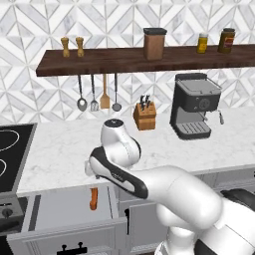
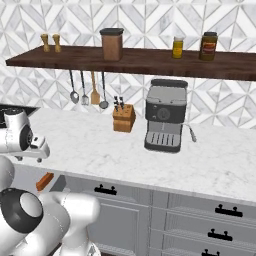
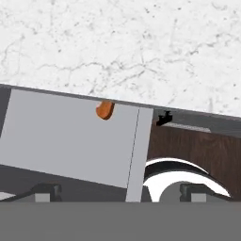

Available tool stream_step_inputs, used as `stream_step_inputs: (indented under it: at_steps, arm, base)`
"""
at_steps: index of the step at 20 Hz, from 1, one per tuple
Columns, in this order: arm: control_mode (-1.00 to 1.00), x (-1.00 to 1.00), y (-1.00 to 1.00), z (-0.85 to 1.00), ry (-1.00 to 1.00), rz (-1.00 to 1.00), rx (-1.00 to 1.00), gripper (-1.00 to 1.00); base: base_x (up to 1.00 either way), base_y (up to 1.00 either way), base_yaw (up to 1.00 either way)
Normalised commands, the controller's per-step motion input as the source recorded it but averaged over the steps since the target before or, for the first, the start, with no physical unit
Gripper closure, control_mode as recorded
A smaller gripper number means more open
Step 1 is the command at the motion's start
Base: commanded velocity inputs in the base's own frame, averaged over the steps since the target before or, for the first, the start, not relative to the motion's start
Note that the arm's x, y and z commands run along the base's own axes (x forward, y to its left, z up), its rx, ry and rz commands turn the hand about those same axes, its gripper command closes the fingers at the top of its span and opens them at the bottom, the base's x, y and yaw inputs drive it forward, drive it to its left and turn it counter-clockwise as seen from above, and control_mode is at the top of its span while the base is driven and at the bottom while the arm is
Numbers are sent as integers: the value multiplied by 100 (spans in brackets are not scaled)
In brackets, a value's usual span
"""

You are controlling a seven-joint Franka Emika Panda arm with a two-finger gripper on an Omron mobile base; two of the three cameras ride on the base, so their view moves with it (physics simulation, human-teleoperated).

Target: Pick up the knife from the drawer and place it on the cutting board. Then place the meat from the plate to the cutting board.

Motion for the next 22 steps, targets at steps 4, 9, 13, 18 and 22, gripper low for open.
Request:
stream_step_inputs:
  at_steps: [4, 9, 13, 18, 22]
  arm:
    - [-100, -34, 51, -6, 21, 3, 6, -100]
    - [-100, -56, 37, -9, 29, 0, 0, -100]
    - [-100, -44, 41, -55, 18, 0, -8, -100]
    - [-100, -49, 25, -60, 9, 0, -3, -100]
    - [-100, -28, 1, -29, 0, 0, 0, -100]
  base:
    - [0, 0, 0]
    - [0, 0, 0]
    - [0, 0, 0]
    - [0, 0, 0]
    - [0, 0, 0]
